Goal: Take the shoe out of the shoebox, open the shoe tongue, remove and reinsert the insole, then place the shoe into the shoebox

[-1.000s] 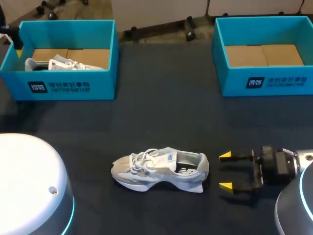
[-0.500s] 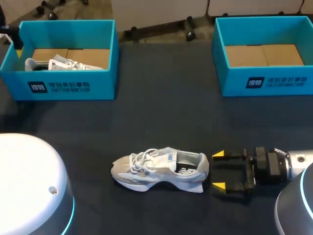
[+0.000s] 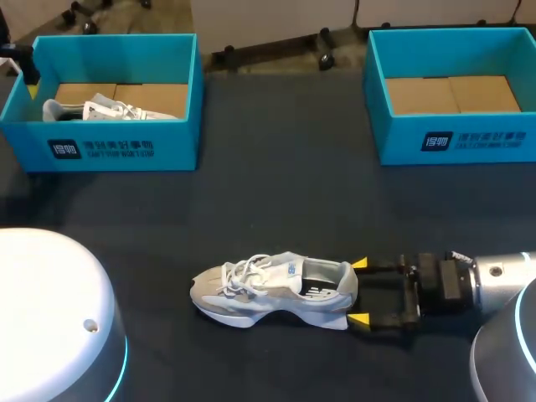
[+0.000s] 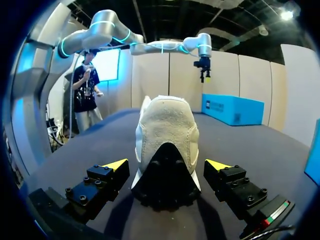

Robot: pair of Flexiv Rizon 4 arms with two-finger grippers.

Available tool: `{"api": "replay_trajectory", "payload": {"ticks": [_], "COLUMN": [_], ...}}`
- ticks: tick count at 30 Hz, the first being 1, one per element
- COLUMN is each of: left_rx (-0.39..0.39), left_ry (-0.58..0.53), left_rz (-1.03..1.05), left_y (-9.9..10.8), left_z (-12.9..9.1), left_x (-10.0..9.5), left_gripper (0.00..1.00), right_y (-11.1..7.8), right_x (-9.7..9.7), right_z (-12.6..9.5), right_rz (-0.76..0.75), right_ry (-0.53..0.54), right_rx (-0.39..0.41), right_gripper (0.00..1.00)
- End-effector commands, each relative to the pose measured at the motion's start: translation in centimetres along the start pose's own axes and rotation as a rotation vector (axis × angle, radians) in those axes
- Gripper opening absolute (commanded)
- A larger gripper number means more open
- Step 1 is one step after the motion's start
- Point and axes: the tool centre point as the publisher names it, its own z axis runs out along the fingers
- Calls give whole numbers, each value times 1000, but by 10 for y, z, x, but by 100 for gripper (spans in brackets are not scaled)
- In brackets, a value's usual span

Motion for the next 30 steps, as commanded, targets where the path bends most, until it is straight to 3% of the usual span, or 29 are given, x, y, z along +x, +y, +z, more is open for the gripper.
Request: {"api": "replay_trajectory", "payload": {"ticks": [1, 30], "left_rx": [0, 0], "left_ry": [2, 2], "left_rz": [1, 1], "left_y": [0, 0], "left_z": [0, 0], "left_x": [0, 0], "left_gripper": [100, 100], "right_y": [0, -1], "right_x": [1, 0], "right_z": [9, 36], "right_rz": [0, 8], "right_ry": [-5, 1], "right_rx": [11, 30], "right_gripper": [100, 100]}}
